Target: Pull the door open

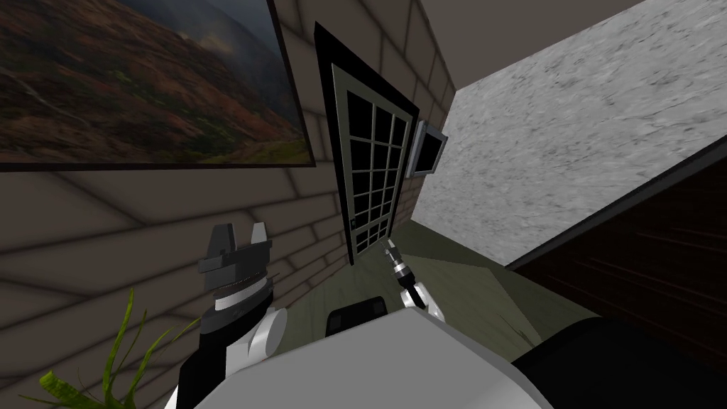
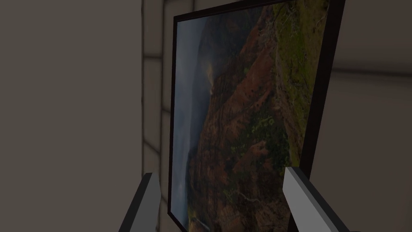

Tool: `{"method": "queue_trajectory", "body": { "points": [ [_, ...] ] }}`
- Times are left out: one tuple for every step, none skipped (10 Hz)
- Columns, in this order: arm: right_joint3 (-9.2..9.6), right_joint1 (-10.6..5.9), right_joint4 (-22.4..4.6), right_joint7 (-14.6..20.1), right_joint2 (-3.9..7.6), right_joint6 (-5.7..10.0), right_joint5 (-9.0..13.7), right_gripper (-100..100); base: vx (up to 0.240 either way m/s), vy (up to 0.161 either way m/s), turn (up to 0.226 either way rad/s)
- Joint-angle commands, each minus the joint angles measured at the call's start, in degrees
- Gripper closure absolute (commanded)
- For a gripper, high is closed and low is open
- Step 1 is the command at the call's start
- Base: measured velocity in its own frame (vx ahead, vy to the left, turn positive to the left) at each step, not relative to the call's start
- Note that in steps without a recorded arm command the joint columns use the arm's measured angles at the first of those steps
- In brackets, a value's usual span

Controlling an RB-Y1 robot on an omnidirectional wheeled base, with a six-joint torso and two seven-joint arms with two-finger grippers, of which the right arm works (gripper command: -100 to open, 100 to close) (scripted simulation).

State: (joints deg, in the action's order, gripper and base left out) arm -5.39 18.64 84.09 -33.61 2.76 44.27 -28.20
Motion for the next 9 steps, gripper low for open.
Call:
{"method": "queue_trajectory", "body": {
  "points": [
    [-0.12, -0.08, -1.30, -1.70, -0.12, 0.54, -1.14, -100, 0.076, 0.000, 0.056],
    [-0.27, -0.32, -2.42, -2.76, -0.22, 0.97, -1.80, -100, 0.069, -0.005, 0.053],
    [-0.41, -0.55, -3.54, -3.81, -0.31, 1.39, -2.46, -100, 0.070, -0.003, 0.039],
    [-0.55, -0.78, -4.64, -4.85, -0.42, 1.81, -3.11, -100, 0.069, -0.005, 0.049],
    [-0.69, -1.00, -5.69, -5.84, -0.56, 2.21, -3.73, -100, 0.067, -0.004, 0.047],
    [-0.83, -1.22, -6.75, -6.83, -0.70, 2.62, -4.35, -100, 0.074, 0.004, 0.038],
    [-0.96, -1.44, -7.80, -7.82, -0.84, 3.02, -4.97, -100, 0.071, -0.004, 0.035],
    [-1.10, -1.67, -8.86, -8.81, -0.98, 3.42, -5.59, -100, 0.068, -0.005, 0.047],
    [-1.23, -1.89, -9.91, -9.81, -1.12, 3.82, -6.21, -100, 0.076, 0.001, 0.033]
  ]
}}
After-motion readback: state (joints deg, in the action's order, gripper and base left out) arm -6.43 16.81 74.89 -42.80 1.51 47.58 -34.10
